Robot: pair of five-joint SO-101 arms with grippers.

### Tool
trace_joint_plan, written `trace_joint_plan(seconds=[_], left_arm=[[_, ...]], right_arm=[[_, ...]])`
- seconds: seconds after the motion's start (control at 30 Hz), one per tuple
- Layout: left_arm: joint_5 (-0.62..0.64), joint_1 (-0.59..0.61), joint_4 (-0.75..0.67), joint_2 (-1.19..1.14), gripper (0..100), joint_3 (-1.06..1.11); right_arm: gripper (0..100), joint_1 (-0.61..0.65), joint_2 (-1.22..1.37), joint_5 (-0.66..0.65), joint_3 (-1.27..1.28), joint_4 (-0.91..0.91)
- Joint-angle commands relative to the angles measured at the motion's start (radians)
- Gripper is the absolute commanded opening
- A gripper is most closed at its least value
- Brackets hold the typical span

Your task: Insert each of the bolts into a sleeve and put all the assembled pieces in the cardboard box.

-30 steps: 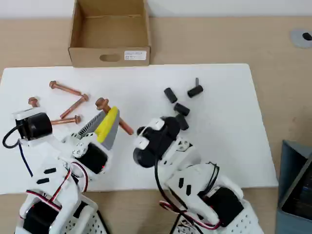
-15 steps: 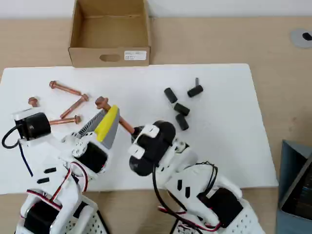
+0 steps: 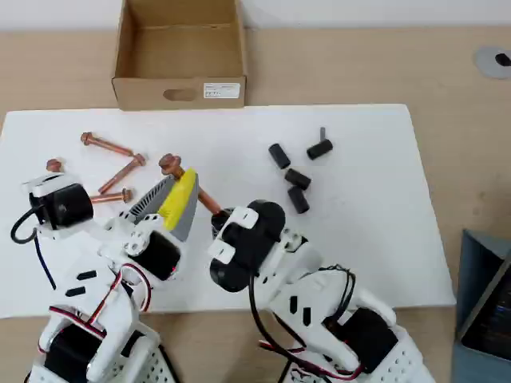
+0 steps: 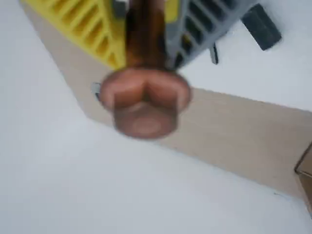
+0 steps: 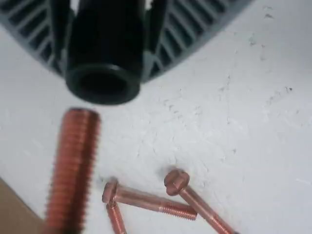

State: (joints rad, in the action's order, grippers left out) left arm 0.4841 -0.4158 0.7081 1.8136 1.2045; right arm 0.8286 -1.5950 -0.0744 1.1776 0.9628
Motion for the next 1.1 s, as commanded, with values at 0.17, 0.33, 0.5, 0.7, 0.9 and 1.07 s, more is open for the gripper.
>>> trace_joint_plan(seconds=[0.17, 0.33, 0.5, 0.7, 0.9, 1.07], left_arm=[[-0.052, -0.092, -0.028, 0.008, 0, -0.008], [-0.052, -0.092, -0.028, 0.008, 0, 0.018], [-0.057, -0.063, -0.035, 0.008, 0, 0.035], [-0.051, -0.048, -0.031, 0.008, 0, 0.035], [-0.051, -0.129, 0.011, 0.008, 0, 0.035], [-0.052, -0.213, 0.178, 0.008, 0, 0.028]], right_arm=[[0.9, -0.024, -0.004, -0.008, -0.064, -0.018], [0.9, -0.024, -0.005, -0.008, -0.079, -0.018], [0.9, -0.024, -0.005, -0.008, -0.085, -0.014], [0.9, -0.024, -0.005, -0.008, -0.085, -0.018], [0.9, -0.024, -0.005, -0.008, -0.085, -0.020], [0.9, -0.024, -0.005, -0.008, -0.085, -0.020]])
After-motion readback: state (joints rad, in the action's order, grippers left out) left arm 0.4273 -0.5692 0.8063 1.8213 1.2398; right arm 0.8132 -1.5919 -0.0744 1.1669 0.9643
